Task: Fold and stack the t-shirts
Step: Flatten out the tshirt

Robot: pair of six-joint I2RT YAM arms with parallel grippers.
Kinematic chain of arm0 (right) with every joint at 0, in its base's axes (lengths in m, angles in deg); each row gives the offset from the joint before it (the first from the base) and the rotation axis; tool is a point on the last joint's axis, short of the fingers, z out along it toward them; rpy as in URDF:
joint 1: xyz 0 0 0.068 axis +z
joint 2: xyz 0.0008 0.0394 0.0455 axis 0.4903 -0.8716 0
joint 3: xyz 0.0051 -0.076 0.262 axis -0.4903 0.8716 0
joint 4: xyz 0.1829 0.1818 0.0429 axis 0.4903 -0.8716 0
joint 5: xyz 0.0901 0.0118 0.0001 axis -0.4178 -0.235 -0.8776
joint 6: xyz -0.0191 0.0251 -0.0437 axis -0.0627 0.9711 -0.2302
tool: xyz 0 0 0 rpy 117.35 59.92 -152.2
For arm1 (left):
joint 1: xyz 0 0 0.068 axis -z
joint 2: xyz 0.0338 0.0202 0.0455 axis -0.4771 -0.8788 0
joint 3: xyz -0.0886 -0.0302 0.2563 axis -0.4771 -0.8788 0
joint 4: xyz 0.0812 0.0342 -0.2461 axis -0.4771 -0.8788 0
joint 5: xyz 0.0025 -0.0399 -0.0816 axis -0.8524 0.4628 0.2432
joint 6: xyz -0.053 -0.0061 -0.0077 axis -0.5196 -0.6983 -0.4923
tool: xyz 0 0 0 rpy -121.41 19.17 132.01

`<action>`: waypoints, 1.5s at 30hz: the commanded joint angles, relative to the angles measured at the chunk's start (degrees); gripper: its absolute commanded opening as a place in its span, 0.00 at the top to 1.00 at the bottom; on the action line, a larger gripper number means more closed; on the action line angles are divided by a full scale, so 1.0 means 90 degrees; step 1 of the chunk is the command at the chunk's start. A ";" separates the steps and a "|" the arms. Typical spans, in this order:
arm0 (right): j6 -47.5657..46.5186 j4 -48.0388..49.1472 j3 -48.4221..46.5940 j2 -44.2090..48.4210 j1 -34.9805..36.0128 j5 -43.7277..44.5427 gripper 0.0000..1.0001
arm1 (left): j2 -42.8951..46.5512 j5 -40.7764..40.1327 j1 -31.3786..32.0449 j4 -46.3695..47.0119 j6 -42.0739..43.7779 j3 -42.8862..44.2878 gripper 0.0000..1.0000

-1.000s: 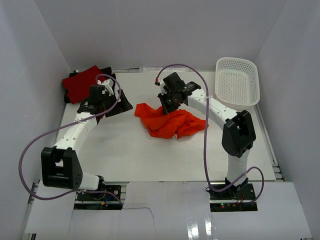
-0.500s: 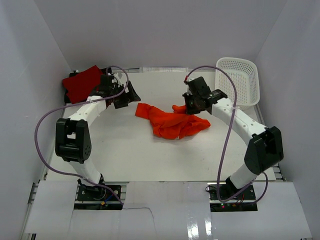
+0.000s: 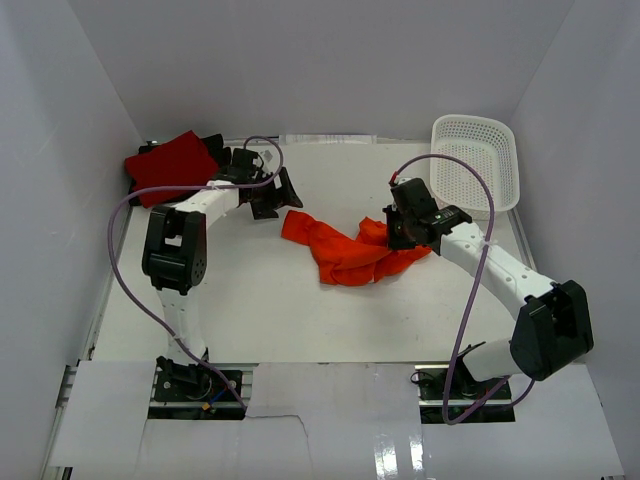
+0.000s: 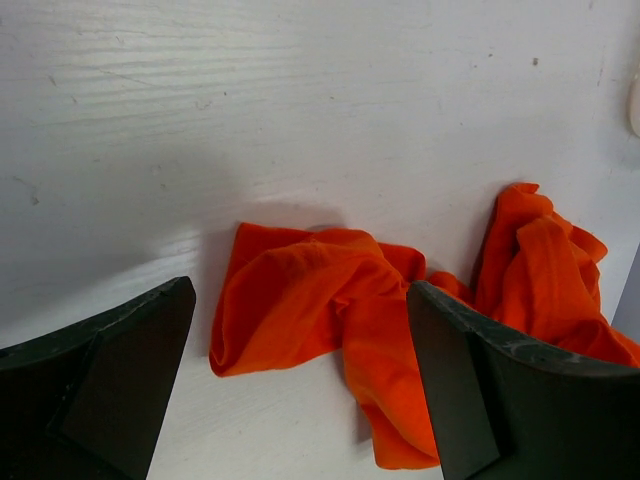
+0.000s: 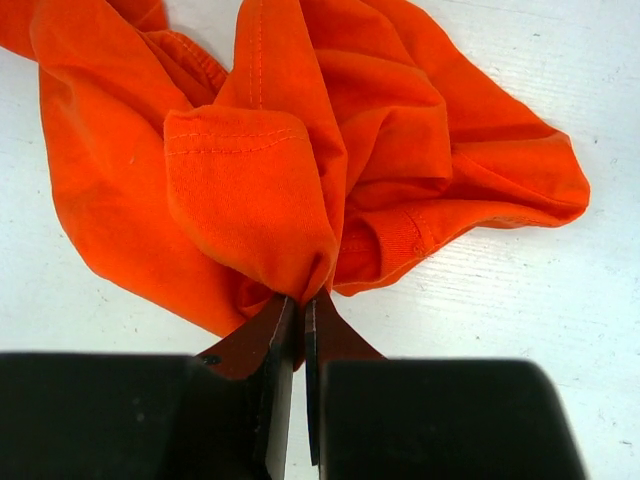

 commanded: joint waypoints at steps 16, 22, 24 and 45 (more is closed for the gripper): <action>0.0008 0.0243 -0.0065 0.0145 -0.0018 0.0135 0.91 | -0.0292 0.0089 0.0134 -0.0402 0.0390 0.0854 0.21; 0.0018 0.0243 -0.0094 0.0105 -0.0027 0.0116 0.90 | -0.0135 -0.0039 0.0173 -0.0451 0.0487 0.0678 0.18; 0.0018 0.0243 -0.0094 0.0086 -0.0027 0.0125 0.90 | -0.0164 0.0010 0.0202 -0.0470 0.0536 0.0659 0.21; 0.0047 0.0263 -0.0036 0.0076 -0.0076 0.0116 0.89 | -0.0350 0.0606 0.0212 -0.0412 0.0634 0.0990 1.00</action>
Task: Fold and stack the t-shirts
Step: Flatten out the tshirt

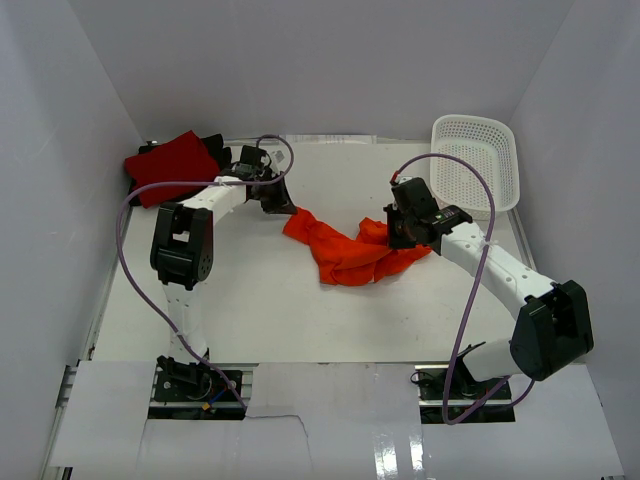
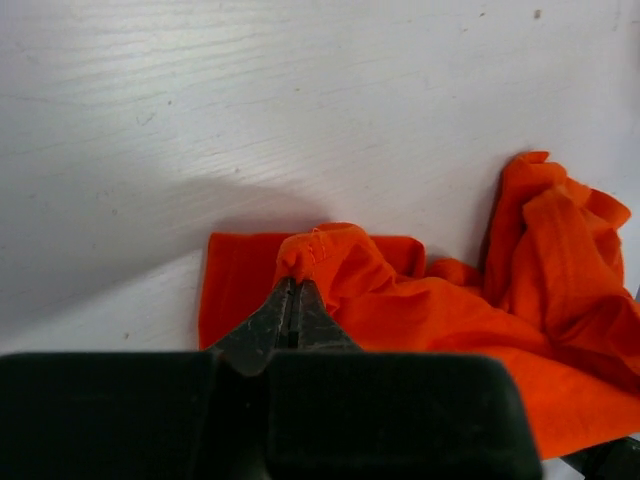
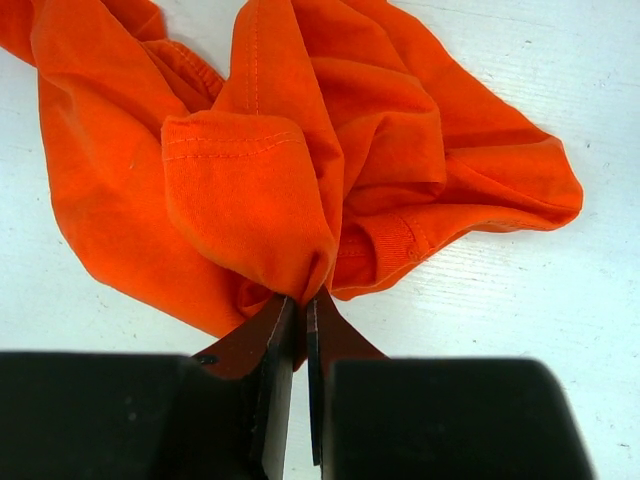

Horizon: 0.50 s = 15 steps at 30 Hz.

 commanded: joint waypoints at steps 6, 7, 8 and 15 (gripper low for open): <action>0.0181 0.0324 -0.0335 -0.0138 -0.0295 0.0203 0.92 | 0.0681 0.0300 0.0018 0.0155 0.0061 0.0335 1.00; 0.0220 0.0334 -0.0423 -0.0226 -0.0354 0.0252 0.92 | 0.0798 0.0251 0.0018 0.0145 0.0061 0.0296 1.00; 0.0307 0.0382 -0.0521 -0.0284 -0.0413 0.0291 0.92 | 0.1080 0.0202 -0.0011 0.0125 0.0061 0.0276 1.00; 0.1058 0.1395 -0.0455 0.0094 -0.0794 -0.0174 0.92 | 0.2544 -0.0062 -0.0977 -0.0402 -0.0300 -0.0016 1.00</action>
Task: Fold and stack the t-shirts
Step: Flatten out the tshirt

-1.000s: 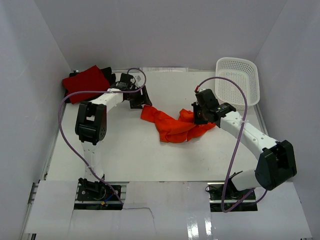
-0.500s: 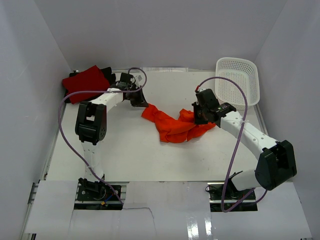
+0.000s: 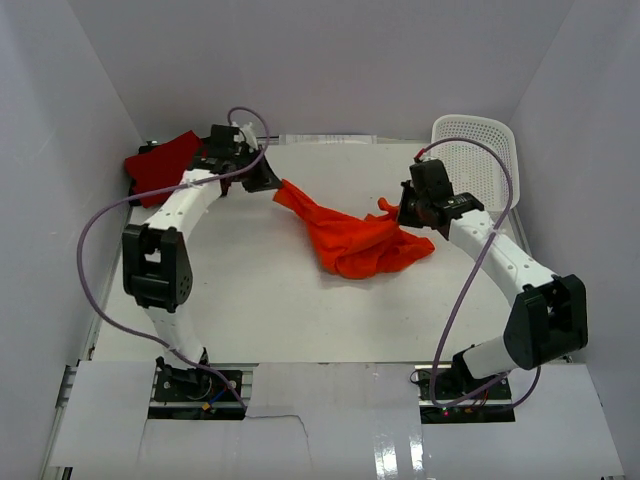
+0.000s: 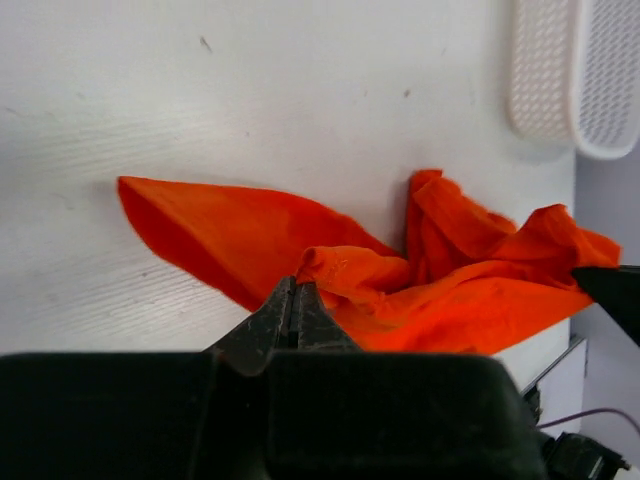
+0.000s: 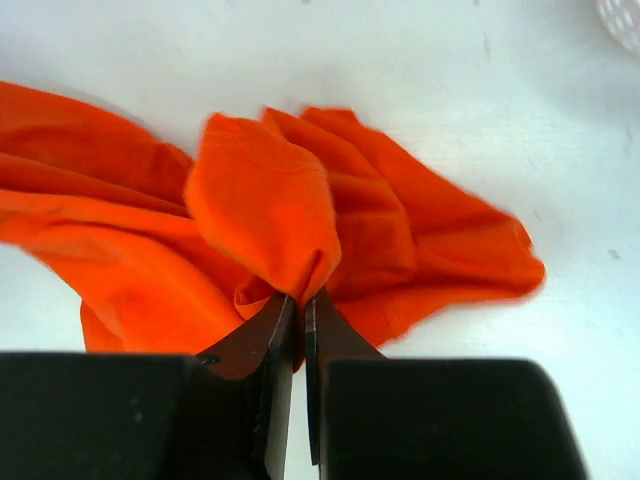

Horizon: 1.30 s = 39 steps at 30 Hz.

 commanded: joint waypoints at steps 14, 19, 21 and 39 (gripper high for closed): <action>-0.0434 0.2561 0.1385 0.0839 0.0798 -0.2023 0.20 | 0.3477 -0.1975 -0.1681 -0.0672 -0.0018 -0.0554 1.00; -0.0914 0.2356 0.0888 0.0098 0.0808 -0.2441 0.21 | 0.3575 -0.1908 -0.1681 -0.0653 -0.0037 -0.0787 1.00; -0.1002 0.2404 0.0693 -0.0379 0.0837 -0.2821 0.22 | 0.3643 -0.1868 -0.1681 -0.0614 -0.0057 -0.0982 1.00; -0.1432 0.1447 -0.4629 -0.4979 0.2039 -0.3370 0.24 | 0.4434 -0.1653 -0.1681 -0.0897 -0.0193 -0.1764 0.99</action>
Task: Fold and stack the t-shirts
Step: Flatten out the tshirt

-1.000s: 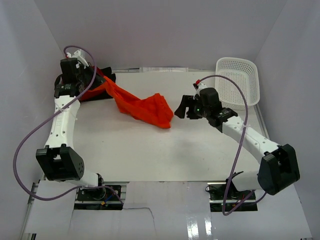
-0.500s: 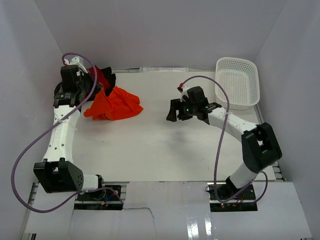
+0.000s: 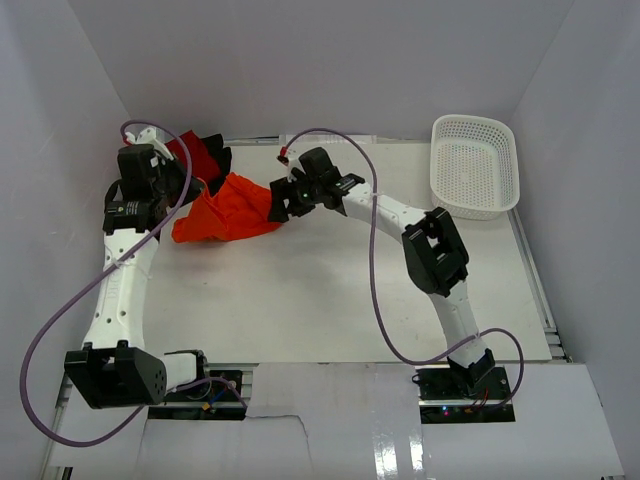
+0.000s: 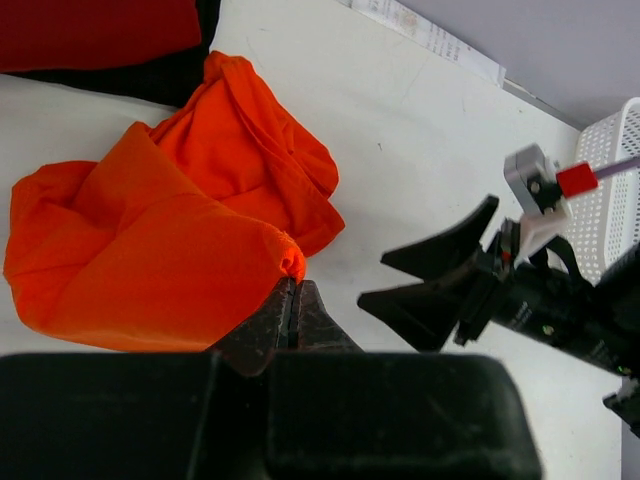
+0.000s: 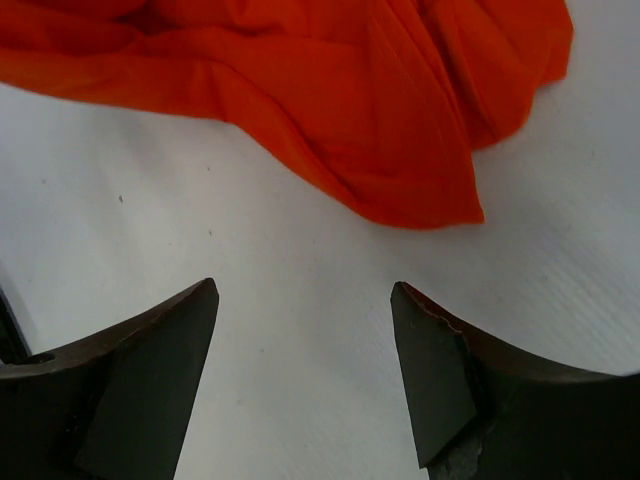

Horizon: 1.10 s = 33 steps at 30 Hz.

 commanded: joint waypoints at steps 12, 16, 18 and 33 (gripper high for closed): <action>-0.0871 0.0381 -0.1414 -0.1488 0.0047 0.0369 0.24 | 0.0764 0.0229 0.0007 -0.0464 -0.0094 -0.0411 0.99; -0.0940 0.0470 -0.1609 -0.1741 0.0047 0.0428 0.24 | 0.0950 0.0346 0.0007 -0.0620 -0.0162 -0.0518 0.99; -0.0959 0.0509 -0.1736 -0.1878 0.0047 0.0448 0.24 | 0.1038 0.0356 0.0007 -0.0688 -0.0182 -0.0576 0.99; -0.0921 0.0461 -0.2136 -0.2298 0.0047 0.0878 0.92 | 0.1214 0.0190 0.0007 -0.0894 -0.0055 -0.0733 0.99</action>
